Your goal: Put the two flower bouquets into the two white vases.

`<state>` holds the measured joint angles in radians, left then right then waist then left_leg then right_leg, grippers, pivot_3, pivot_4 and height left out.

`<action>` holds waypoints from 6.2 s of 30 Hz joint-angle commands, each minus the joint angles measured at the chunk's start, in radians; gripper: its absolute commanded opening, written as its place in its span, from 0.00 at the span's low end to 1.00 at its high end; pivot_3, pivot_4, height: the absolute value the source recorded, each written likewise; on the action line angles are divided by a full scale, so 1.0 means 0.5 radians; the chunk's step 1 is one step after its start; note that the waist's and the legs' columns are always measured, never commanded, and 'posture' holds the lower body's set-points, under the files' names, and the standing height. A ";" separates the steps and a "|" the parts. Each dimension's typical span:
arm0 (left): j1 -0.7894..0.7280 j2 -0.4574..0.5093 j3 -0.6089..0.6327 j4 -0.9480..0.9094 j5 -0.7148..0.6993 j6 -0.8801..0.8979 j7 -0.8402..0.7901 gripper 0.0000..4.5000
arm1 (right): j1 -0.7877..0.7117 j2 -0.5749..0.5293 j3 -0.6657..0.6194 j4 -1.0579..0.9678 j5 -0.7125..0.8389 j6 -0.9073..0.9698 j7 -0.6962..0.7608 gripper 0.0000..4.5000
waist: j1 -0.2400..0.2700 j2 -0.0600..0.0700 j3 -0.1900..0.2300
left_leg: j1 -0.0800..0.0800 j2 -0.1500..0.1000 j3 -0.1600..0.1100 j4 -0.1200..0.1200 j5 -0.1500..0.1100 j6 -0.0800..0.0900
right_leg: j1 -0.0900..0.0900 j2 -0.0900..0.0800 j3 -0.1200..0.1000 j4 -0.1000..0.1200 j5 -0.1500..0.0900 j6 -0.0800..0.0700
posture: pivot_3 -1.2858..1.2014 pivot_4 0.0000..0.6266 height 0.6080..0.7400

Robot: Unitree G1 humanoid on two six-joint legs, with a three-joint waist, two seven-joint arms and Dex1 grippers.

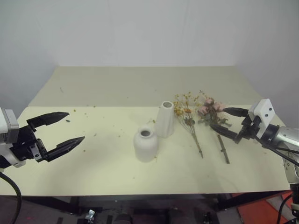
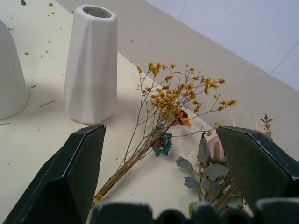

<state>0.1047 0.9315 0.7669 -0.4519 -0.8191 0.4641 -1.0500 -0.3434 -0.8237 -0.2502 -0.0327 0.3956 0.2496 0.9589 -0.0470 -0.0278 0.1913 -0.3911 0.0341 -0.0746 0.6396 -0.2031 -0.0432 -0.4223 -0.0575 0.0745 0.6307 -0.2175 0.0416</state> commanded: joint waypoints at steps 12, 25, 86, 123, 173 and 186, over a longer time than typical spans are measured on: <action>-0.198 0.076 -0.132 0.047 -0.044 0.016 -0.017 1.00 | -0.126 -0.101 0.105 -0.128 -0.112 0.478 -0.260 0.99 | 0.001 0.000 0.000 | 0.001 0.000 0.000 0.000 0.000 0.000 | 0.000 0.000 0.000 0.001 0.000 0.000 | 0.52 0.24 1.00; -0.762 0.233 -0.581 0.368 -0.042 0.163 -0.106 1.00 | -0.956 -0.121 0.846 0.314 -0.394 1.752 -0.508 0.99 | -0.014 0.000 0.000 | -0.004 -0.001 -0.001 0.000 0.000 0.000 | -0.004 0.000 -0.001 0.000 0.005 0.008 | 0.52 0.24 1.00; -1.504 0.110 -1.024 0.848 0.240 0.181 -0.404 1.00 | -1.294 1.054 -0.021 -0.043 0.314 0.719 -0.665 0.05 | -0.047 0.006 0.004 | -0.015 -0.001 -0.005 0.002 0.000 0.001 | -0.015 0.001 -0.003 0.008 0.017 -0.002 | 0.52 0.24 1.00; -1.385 0.139 -0.947 0.743 0.200 0.216 -0.360 1.00 | -0.881 1.060 0.408 0.116 0.052 0.263 -0.598 0.05 | -0.047 0.005 0.004 | -0.010 0.000 -0.005 0.002 0.000 0.001 | -0.011 0.002 -0.003 0.008 0.014 0.001 | 0.52 0.24 1.00; -1.375 0.156 -0.954 0.733 0.207 0.191 -0.387 1.00 | -0.608 0.773 0.360 -0.156 0.034 0.336 -0.533 0.99 | -0.042 0.005 0.004 | -0.014 0.000 -0.006 0.002 0.000 0.001 | -0.012 0.002 -0.004 0.004 0.011 0.006 | 0.52 0.24 1.00; -1.463 0.129 -1.018 0.714 0.138 0.222 -0.524 1.00 | -1.010 -0.003 0.858 -0.043 0.035 1.688 -0.189 0.99 | -0.053 0.005 0.004 | -0.010 0.001 -0.004 0.002 0.000 0.001 | -0.011 0.003 -0.002 0.005 0.007 0.010 | 0.52 0.24 1.00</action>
<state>-0.5991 0.9887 0.2497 -0.0712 -0.7269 0.5725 -1.2954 -0.8065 -0.8240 0.1522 -0.0679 0.4209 1.0210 0.8625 -0.0734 -0.0252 0.1931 -0.3965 0.0344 -0.0768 0.6407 -0.2030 -0.0428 -0.4280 -0.0560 0.0734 0.6333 -0.2140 0.0465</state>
